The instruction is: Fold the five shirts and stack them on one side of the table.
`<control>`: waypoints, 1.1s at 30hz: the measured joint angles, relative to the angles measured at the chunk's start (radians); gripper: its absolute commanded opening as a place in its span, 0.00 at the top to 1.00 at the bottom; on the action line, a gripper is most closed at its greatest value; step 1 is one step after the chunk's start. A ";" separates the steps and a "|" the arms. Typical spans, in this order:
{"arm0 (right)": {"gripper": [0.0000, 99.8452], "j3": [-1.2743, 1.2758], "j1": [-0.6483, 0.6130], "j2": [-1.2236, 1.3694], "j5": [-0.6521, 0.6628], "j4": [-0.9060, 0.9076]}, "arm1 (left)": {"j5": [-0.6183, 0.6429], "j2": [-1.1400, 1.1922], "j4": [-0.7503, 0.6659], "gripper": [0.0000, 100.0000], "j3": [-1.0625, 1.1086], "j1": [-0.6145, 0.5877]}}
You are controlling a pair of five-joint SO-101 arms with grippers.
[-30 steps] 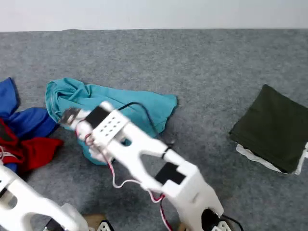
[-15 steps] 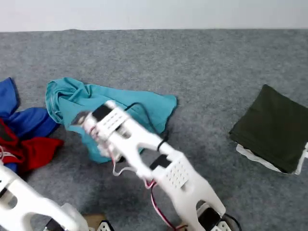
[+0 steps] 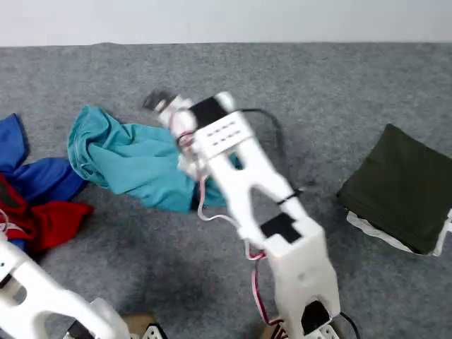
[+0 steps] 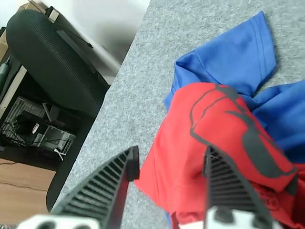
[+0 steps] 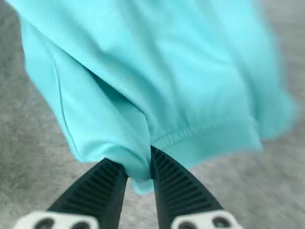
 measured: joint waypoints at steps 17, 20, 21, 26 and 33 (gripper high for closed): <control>0.99 0.000 0.531 -0.235 0.103 0.000 | 0.000 -0.110 0.218 0.78 0.000 0.279; 0.99 0.000 0.623 -0.198 0.112 0.000 | 0.000 -0.158 0.284 0.81 0.000 0.384; 0.99 0.000 0.649 -0.187 0.112 0.000 | 0.000 -0.169 0.304 0.82 0.000 0.419; 0.98 0.000 0.713 -0.107 0.112 0.000 | 0.000 -0.183 0.391 0.82 0.009 0.578; 0.82 0.000 0.703 -0.094 0.107 0.002 | 0.000 -0.186 0.394 0.82 0.101 0.781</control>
